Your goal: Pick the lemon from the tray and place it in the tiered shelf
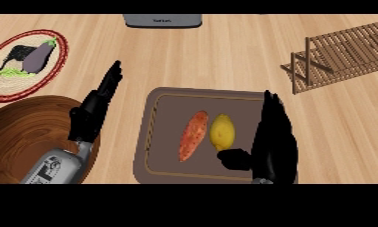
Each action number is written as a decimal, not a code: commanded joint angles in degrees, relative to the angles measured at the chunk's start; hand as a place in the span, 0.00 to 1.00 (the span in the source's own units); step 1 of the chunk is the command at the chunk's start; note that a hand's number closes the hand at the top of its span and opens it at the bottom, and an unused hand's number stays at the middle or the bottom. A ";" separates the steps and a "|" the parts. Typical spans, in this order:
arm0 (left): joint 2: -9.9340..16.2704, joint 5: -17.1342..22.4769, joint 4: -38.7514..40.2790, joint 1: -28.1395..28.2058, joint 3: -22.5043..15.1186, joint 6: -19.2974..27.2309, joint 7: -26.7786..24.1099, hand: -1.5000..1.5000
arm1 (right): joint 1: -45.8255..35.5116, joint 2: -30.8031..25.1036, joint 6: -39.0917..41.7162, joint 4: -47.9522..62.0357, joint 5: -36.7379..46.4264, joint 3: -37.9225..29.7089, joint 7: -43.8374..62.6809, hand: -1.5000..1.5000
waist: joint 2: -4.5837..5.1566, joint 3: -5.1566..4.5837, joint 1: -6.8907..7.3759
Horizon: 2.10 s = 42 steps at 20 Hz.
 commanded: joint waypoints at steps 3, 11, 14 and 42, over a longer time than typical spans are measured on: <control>-0.24 -0.05 -0.27 -2.96 0.90 -0.40 3.30 0.50 | -2.74 0.60 1.62 1.69 -1.76 -0.86 13.88 0.00 | 0.08 -0.35 -0.50; -3.18 -1.54 1.38 -1.97 0.02 0.46 1.61 0.50 | -3.49 0.60 -3.66 9.14 -1.65 -0.03 13.87 0.00 | 0.29 -0.32 -0.16; -1.91 -2.29 -0.66 0.26 -0.12 0.13 1.16 0.50 | -4.09 0.60 -3.88 8.99 -1.99 -0.61 13.87 0.00 | 0.06 -0.32 0.10; -5.20 -5.11 1.36 -0.50 2.79 -1.56 0.94 0.50 | -8.80 0.61 -9.74 22.27 -4.77 5.77 13.80 1.00 | 0.18 -0.28 -0.17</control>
